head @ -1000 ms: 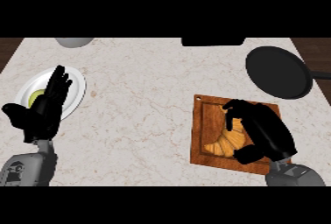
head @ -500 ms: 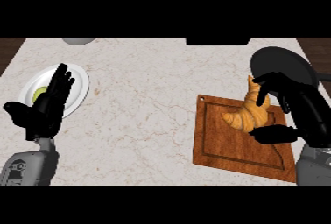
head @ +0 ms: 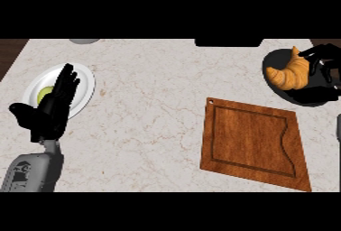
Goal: Pick the croissant from the cutting board and place it in the pan
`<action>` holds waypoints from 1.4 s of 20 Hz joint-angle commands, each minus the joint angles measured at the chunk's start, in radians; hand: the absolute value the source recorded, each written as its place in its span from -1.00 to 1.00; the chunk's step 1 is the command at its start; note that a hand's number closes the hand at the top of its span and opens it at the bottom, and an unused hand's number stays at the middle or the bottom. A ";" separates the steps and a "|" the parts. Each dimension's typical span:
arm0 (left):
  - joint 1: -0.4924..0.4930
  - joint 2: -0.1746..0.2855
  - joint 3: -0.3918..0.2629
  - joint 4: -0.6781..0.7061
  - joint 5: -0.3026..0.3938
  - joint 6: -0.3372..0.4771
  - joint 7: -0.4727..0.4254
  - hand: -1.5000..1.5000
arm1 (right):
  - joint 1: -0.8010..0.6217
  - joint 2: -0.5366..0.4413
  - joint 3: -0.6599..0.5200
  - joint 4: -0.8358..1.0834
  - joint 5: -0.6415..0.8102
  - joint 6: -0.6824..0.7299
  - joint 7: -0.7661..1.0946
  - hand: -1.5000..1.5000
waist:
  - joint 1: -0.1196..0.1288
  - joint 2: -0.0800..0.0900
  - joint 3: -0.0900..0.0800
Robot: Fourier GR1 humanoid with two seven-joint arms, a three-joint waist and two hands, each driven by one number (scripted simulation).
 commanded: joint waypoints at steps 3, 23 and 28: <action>-0.036 -0.005 -0.007 0.056 -0.006 -0.013 -0.032 0.00 | -0.163 -0.186 -0.082 0.422 0.058 -0.151 -0.189 1.00 | 0.026 0.016 0.001; -0.100 -0.027 -0.049 0.031 -0.020 -0.013 0.007 0.00 | -0.313 -0.273 -0.174 1.107 0.079 -0.208 -0.366 -1.00 | 0.091 0.045 0.009; -0.063 -0.030 -0.048 0.038 -0.016 -0.024 -0.029 0.00 | -0.327 -0.304 -0.192 1.148 0.063 -0.162 -0.435 -1.00 | 0.092 0.042 0.009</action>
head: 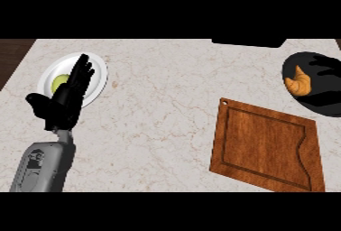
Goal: Pick the croissant from the cutting board and place it in the pan
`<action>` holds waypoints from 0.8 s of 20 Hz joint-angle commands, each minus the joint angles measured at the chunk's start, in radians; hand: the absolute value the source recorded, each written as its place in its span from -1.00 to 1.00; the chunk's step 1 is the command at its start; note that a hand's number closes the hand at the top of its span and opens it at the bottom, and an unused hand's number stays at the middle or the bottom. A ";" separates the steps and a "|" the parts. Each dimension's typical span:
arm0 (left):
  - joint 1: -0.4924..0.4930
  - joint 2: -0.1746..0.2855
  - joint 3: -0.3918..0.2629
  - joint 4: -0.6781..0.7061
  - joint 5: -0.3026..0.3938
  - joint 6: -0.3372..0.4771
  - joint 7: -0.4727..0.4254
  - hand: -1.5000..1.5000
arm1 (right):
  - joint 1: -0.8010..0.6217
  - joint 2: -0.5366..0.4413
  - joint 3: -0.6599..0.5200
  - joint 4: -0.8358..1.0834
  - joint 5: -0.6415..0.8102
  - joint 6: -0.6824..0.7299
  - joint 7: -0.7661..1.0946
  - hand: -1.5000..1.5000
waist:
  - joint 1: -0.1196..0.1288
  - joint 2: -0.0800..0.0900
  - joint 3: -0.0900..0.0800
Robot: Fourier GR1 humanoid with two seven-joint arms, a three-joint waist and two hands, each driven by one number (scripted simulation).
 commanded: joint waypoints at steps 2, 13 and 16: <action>-0.050 -0.001 0.014 0.021 0.011 0.004 0.015 0.00 | -0.014 -0.003 -0.034 0.037 -0.035 0.025 -0.085 -1.00 | -0.014 0.001 0.001; 0.045 0.003 0.018 -0.009 0.001 0.012 0.003 0.00 | 0.074 -0.150 -0.239 0.105 -0.258 0.338 -0.281 -1.00 | -0.064 -0.026 -0.002; 0.084 0.007 0.021 -0.049 0.004 0.011 0.000 0.00 | 0.105 -0.191 -0.242 0.113 -0.274 0.462 -0.314 -1.00 | -0.066 -0.034 -0.004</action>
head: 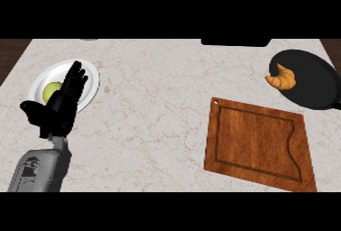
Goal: Pick the croissant from the cutting board and place it in the pan
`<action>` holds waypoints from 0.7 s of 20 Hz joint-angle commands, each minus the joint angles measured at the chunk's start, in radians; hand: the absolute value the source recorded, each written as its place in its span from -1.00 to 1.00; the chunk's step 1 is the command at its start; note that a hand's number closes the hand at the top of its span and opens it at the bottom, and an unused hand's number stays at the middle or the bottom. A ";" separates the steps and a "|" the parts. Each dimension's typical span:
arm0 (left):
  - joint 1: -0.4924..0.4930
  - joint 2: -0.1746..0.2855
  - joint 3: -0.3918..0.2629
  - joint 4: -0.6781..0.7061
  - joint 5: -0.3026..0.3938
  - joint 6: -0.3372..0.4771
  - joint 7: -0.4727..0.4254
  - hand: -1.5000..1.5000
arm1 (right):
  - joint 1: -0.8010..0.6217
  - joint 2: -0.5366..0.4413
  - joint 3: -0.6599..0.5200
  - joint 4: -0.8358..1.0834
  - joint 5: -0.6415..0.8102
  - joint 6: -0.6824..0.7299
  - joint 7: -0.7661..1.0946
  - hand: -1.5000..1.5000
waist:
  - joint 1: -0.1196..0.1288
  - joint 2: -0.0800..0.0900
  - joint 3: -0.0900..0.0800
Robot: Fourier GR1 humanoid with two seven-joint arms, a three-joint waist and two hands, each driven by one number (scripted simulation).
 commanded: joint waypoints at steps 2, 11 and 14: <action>-0.003 0.019 0.017 0.005 -0.003 0.002 0.010 0.00 | 0.087 -0.042 -0.025 0.018 -0.045 0.202 -0.124 -1.00 | -0.017 -0.006 -0.001; 0.054 0.037 0.034 -0.046 0.020 -0.021 0.015 0.00 | 0.261 -0.190 -0.020 -0.028 -0.096 0.407 -0.209 -1.00 | -0.042 -0.020 -0.002; -0.013 0.029 0.041 -0.029 0.012 0.014 0.061 0.00 | 0.246 -0.173 0.007 -0.054 -0.097 0.417 -0.189 -1.00 | -0.045 -0.020 -0.003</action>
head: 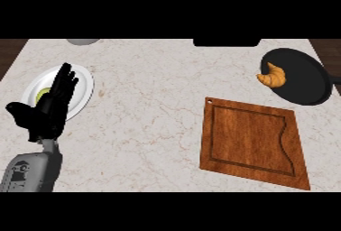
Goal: Pick the croissant from the cutting board and place it in the pan
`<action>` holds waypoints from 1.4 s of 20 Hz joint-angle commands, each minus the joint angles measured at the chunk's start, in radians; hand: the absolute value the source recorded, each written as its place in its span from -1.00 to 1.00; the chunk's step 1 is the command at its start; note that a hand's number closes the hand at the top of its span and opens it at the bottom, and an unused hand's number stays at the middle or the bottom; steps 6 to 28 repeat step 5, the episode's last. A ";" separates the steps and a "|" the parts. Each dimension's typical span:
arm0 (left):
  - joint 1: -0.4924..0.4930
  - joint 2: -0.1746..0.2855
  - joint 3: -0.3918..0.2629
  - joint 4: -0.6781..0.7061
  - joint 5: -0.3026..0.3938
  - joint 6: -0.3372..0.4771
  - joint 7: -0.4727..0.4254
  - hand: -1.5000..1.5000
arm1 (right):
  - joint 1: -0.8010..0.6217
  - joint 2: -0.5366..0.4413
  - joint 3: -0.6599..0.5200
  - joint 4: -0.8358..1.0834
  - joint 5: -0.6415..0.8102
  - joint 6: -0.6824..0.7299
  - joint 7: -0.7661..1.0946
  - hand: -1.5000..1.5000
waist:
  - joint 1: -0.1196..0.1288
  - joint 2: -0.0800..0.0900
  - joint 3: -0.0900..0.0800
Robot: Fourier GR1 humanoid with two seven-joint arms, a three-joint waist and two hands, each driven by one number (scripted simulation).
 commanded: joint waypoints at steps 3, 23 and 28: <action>0.007 0.003 0.001 0.009 -0.008 0.002 0.001 0.00 | 0.074 0.013 0.043 -0.034 -0.010 0.166 -0.145 -1.00 | -0.002 -0.003 -0.002; -0.012 -0.026 -0.025 0.013 -0.034 0.028 -0.004 0.00 | 0.065 0.009 0.055 -0.059 -0.017 0.142 -0.133 -1.00 | -0.005 -0.003 -0.002; -0.012 -0.026 -0.025 0.013 -0.034 0.028 -0.004 0.00 | 0.065 0.009 0.055 -0.059 -0.017 0.142 -0.133 -1.00 | -0.005 -0.003 -0.002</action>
